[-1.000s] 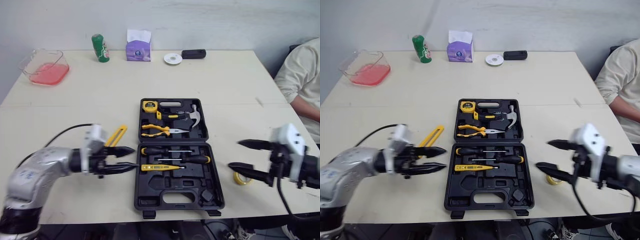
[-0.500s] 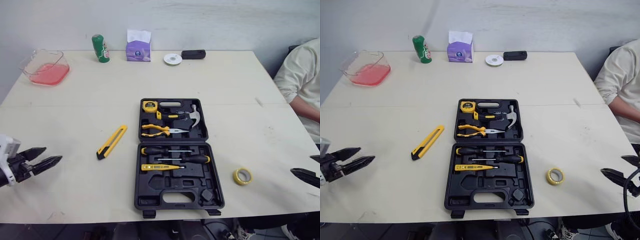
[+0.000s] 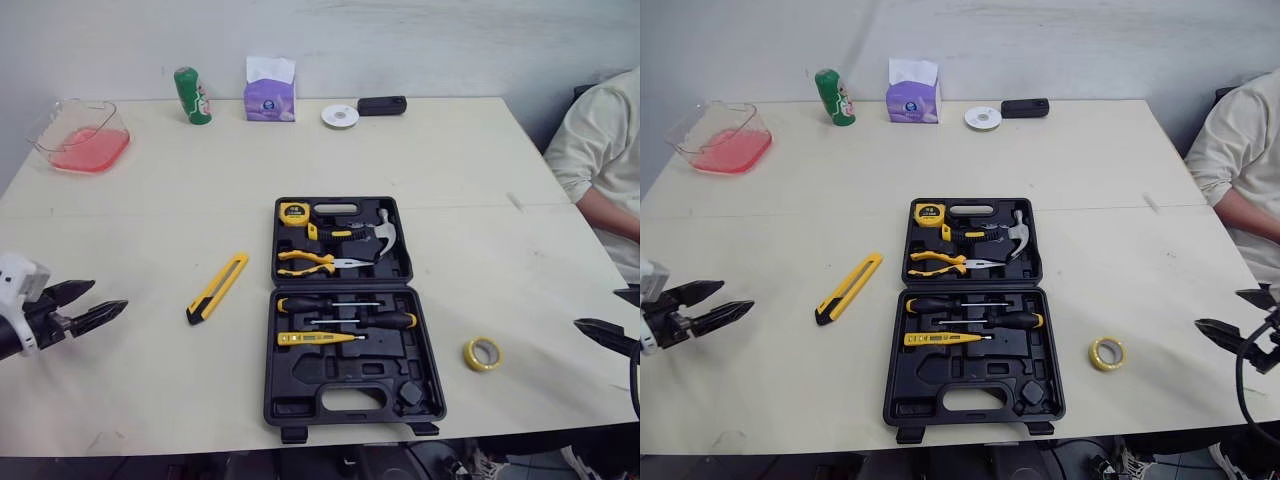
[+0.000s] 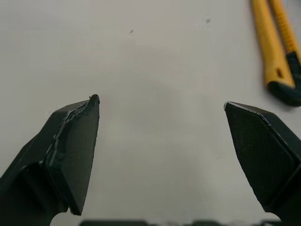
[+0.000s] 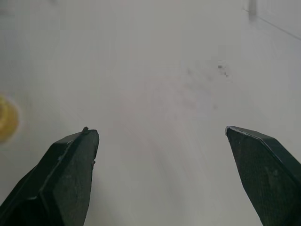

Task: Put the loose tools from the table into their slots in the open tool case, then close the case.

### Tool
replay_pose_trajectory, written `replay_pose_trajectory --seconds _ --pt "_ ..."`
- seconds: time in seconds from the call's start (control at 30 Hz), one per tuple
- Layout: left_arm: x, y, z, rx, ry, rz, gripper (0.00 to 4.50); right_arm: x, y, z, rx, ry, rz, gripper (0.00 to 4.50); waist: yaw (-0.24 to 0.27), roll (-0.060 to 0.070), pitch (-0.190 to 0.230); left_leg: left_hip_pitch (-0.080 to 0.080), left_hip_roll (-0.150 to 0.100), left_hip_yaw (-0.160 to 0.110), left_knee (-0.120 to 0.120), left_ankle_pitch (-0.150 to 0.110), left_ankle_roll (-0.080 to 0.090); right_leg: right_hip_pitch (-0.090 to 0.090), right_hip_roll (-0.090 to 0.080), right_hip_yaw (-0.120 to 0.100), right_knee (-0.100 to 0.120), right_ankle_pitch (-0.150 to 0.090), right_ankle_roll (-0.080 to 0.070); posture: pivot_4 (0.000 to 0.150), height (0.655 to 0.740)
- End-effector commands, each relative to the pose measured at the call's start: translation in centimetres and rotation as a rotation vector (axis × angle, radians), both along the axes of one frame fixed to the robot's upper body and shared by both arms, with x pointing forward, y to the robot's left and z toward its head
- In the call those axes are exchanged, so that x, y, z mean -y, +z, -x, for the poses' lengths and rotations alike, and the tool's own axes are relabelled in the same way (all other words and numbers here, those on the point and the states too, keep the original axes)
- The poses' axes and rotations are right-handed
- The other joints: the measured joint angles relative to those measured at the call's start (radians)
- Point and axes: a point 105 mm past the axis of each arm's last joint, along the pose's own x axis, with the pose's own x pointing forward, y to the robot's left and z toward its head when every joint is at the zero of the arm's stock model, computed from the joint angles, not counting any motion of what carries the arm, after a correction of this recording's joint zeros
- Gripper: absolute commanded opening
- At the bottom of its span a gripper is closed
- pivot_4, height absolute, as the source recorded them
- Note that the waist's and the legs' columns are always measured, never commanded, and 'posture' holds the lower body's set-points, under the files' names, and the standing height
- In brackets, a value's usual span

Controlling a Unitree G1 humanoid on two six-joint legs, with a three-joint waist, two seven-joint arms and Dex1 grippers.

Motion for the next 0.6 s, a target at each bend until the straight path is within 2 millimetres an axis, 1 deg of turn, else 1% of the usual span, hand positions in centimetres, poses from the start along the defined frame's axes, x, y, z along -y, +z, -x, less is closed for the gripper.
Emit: replay_pose_trajectory --seconds 0.03,0.17,0.2,0.27,0.33,0.4,0.43,0.47,0.53,0.6 --pt "5.7 1.0 -0.8 0.033 -0.190 0.010 4.47 -8.1 1.5 -0.9 0.064 0.243 -0.135 4.50 -0.001 0.000 0.000 0.000 0.000 0.000 0.001 0.000 -0.001 0.000 0.000 0.000 0.001 0.000 0.000 0.150 0.7244" --pt "8.9 0.0 -1.2 0.006 -0.250 -0.006 4.47 -14.1 2.1 -0.5 0.069 0.421 -0.202 4.50 0.000 0.001 0.000 0.000 0.000 -0.001 0.001 0.002 -0.003 0.000 0.000 0.001 0.002 0.001 0.001 0.150 0.7244" --pt "9.4 -0.5 -1.3 -0.010 -0.252 -0.019 4.47 -15.5 2.4 -0.2 0.068 0.468 -0.226 4.50 0.000 0.001 0.000 0.000 0.000 -0.001 0.002 0.003 -0.004 0.000 0.000 0.001 0.002 0.001 0.001 0.150 0.7244" --pt "9.5 -1.4 -1.8 -0.036 -0.227 -0.054 4.47 -17.4 2.7 0.3 0.056 0.547 -0.240 4.50 0.000 0.001 0.001 -0.001 -0.001 -0.001 0.002 0.003 -0.004 0.000 0.001 0.001 0.002 0.001 0.001 0.150 0.7244" --pt "9.5 -2.1 -2.4 -0.051 -0.193 -0.079 4.47 -18.7 2.8 0.9 0.038 0.614 -0.227 4.50 0.004 0.001 0.000 0.000 -0.001 -0.001 0.002 0.003 -0.004 0.000 0.001 0.001 0.002 0.001 0.001 0.150 0.7244" --pt "9.6 -2.4 -2.7 -0.056 -0.180 -0.079 4.47 -19.3 2.8 1.0 0.029 0.642 -0.220 4.50 0.006 0.001 0.000 -0.001 -0.001 -0.001 0.003 0.003 -0.004 0.000 0.000 0.001 0.001 0.001 0.001 0.150 0.7244" --pt "10.0 -3.2 -3.5 -0.056 -0.140 -0.089 4.47 -20.1 2.8 1.0 0.028 0.668 -0.219 4.50 0.007 0.001 0.000 -0.001 -0.001 -0.001 0.003 0.003 -0.003 0.000 0.000 0.001 0.001 0.001 0.002 0.150 0.7244" --pt "11.3 -4.0 -3.5 -0.065 -0.163 -0.089 4.47 -21.0 2.8 1.1 0.029 0.704 -0.221 4.50 0.008 0.001 0.000 -0.001 -0.001 -0.001 0.003 0.003 -0.003 0.001 0.000 0.001 0.001 0.001 0.002 0.150 0.7244" --pt "13.2 -4.9 -3.4 -0.077 -0.200 -0.085 4.47 -22.1 2.9 1.2 0.039 0.743 -0.226 4.50 0.009 0.001 0.000 -0.001 -0.002 -0.001 0.005 0.003 -0.001 0.001 -0.001 0.001 0.001 0.002 0.003 0.150 0.7244" --pt "13.5 -4.9 -3.4 -0.085 -0.191 -0.080 4.47 -22.4 3.2 0.9 0.055 0.743 -0.229 4.50 0.013 0.000 0.000 -0.001 -0.002 -0.002 0.007 0.003 -0.001 0.002 -0.001 0.001 0.001 0.002 0.004 0.150 0.7244"
